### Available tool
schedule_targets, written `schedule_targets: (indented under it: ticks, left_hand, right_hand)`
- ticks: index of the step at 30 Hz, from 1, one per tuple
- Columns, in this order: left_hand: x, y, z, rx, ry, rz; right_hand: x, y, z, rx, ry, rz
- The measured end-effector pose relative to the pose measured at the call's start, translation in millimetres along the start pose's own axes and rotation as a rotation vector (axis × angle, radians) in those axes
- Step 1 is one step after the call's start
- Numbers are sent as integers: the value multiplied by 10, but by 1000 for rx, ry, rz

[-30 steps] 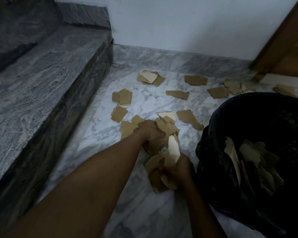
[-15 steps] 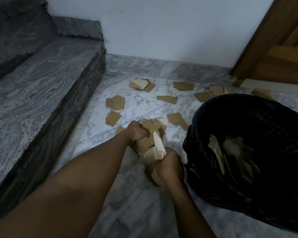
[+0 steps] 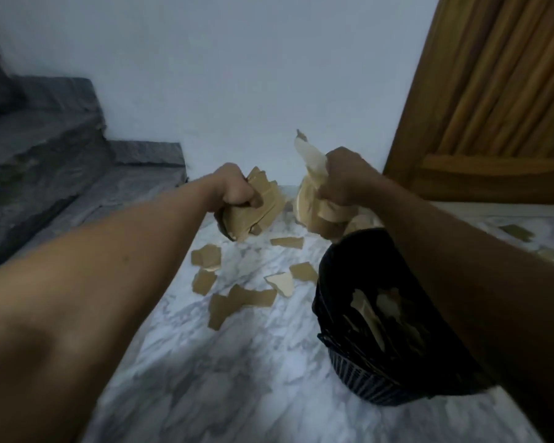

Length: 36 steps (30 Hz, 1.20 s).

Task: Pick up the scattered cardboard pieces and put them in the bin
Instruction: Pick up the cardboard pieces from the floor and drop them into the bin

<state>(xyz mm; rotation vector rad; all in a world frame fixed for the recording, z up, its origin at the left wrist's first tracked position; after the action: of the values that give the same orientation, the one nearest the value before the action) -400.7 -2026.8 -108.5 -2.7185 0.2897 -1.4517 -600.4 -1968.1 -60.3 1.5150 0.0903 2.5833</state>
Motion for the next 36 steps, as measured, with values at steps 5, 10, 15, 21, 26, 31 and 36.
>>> schedule_targets:
  ticks: [5,10,15,21,26,31,36]
  left_hand:
    - [-247,-312,-917,-225,-19,155]
    - [-1115,-556,-1353,-342,43,303]
    - [-1665,-599,-1495,-392,89,370]
    - [-1633,-315,-1175,-416,632,28]
    - [-2064,-400,-357,51,159,707]
    - [-2226,-374,-507,270,-309,725]
    - [-1992,-172,-1198,240,-637,480]
  right_hand:
    - [490,-223,-808,-200,-152,173]
    - [302,-611,-1585,-324,-60,328]
    - [257,-880,-2052,-506,327,450]
    - [488,-930,-2651,-490,63,254]
    - [177,-1506,-3285,-816,221,538]
    - [240,-1532,-3473,-863,635,366]
    - [650,-1160,-3571,-782,1027,-126]
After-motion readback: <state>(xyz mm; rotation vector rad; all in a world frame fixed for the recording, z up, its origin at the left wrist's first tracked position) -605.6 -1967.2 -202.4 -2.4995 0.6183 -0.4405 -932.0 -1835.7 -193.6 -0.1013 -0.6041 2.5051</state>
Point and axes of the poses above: each hand's wrist, its own y-axis towards the middle knuckle, its own x-axis out of the back of the hand, z = x × y, the point moved 7 cm from there along y, towards the middle knuckle, and after that the axes turned 8 degrees about y, right-handed, at the moved point
